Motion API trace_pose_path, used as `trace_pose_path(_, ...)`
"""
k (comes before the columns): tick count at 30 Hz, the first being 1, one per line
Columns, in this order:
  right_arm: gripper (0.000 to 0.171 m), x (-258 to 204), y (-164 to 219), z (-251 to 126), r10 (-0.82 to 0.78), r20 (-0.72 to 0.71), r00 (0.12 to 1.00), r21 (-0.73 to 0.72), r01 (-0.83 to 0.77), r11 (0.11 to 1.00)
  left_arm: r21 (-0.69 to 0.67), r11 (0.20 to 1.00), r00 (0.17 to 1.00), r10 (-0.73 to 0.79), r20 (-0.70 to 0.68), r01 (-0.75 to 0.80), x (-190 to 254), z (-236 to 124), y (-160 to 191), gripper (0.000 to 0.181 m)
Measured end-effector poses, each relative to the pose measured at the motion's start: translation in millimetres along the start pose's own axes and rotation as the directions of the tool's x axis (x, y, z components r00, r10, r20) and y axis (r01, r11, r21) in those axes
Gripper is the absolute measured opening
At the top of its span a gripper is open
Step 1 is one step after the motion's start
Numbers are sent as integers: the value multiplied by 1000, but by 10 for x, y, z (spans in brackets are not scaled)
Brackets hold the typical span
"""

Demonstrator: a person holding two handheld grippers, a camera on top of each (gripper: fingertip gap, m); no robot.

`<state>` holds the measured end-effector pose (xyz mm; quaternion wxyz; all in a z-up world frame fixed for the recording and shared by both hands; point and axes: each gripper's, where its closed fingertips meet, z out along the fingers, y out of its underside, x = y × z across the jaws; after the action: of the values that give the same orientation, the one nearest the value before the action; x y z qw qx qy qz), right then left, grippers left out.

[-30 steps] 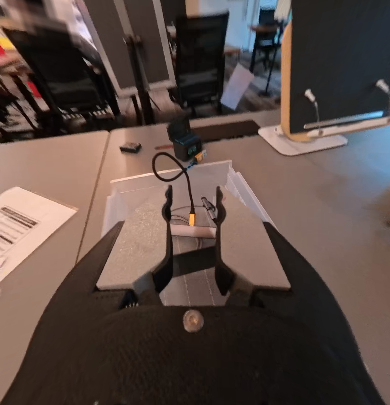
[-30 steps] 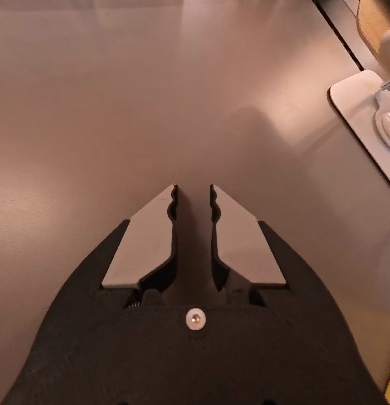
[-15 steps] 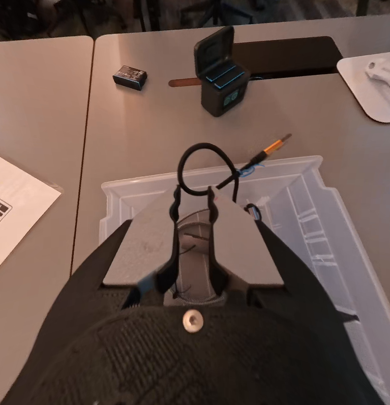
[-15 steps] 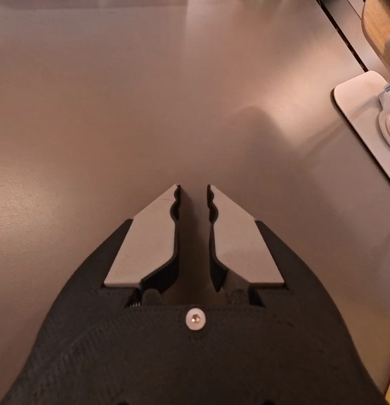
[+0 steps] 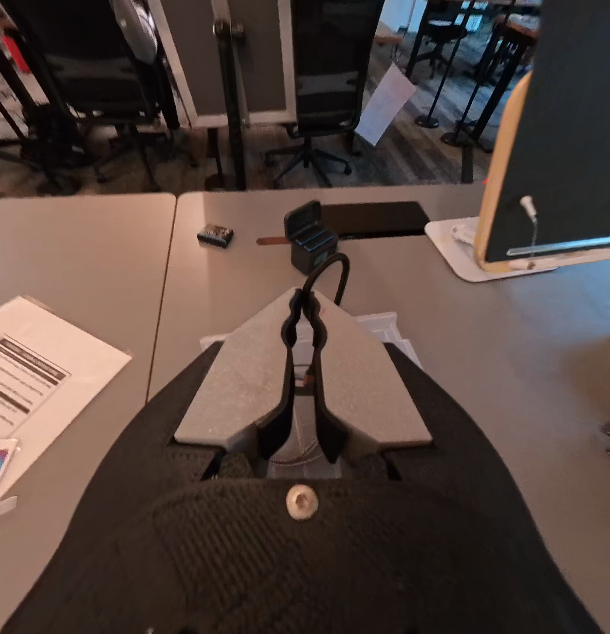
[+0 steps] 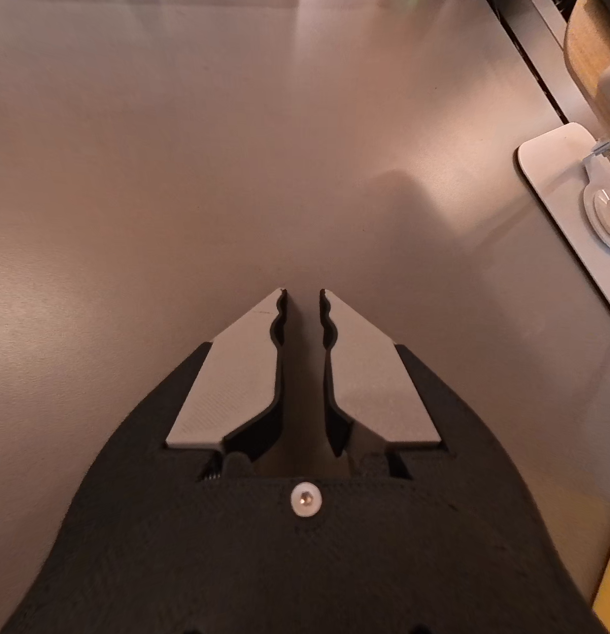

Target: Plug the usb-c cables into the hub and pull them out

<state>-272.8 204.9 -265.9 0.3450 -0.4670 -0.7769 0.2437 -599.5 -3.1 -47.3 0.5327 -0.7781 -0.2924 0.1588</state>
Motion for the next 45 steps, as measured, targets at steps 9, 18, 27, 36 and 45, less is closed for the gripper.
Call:
trace_pose_path(9, 28, 28, 0, -2, 42, 14, 999, 5, -42, 999, 181, 963, 978, 208, -32, -199, 679, -617, -880, 0)
trace_pose_path(18, 55, -67, -223, -108, 43, 95, 995, 147, -56, 988, 397, 859, 910, 397, -121, -322, 1791, -1215, -1560, 1)
trace_pose_path(27, 82, -276, -1259, -1239, 74, 233, 970, 526, -189, 829, 463, 817, 837, 491, -243, -344, 2889, -1273, -1228, 1)
trace_pose_path(36, 73, -138, -1393, -1024, 222, 110, 969, 506, -247, 827, 460, 814, 789, 524, -320, -355, 3549, -1048, -510, 1)
trace_pose_path(45, 9, -68, -1111, -730, 153, 159, 975, 416, -207, 885, 421, 845, 780, 495, -384, -329, 3508, -959, -69, 2)
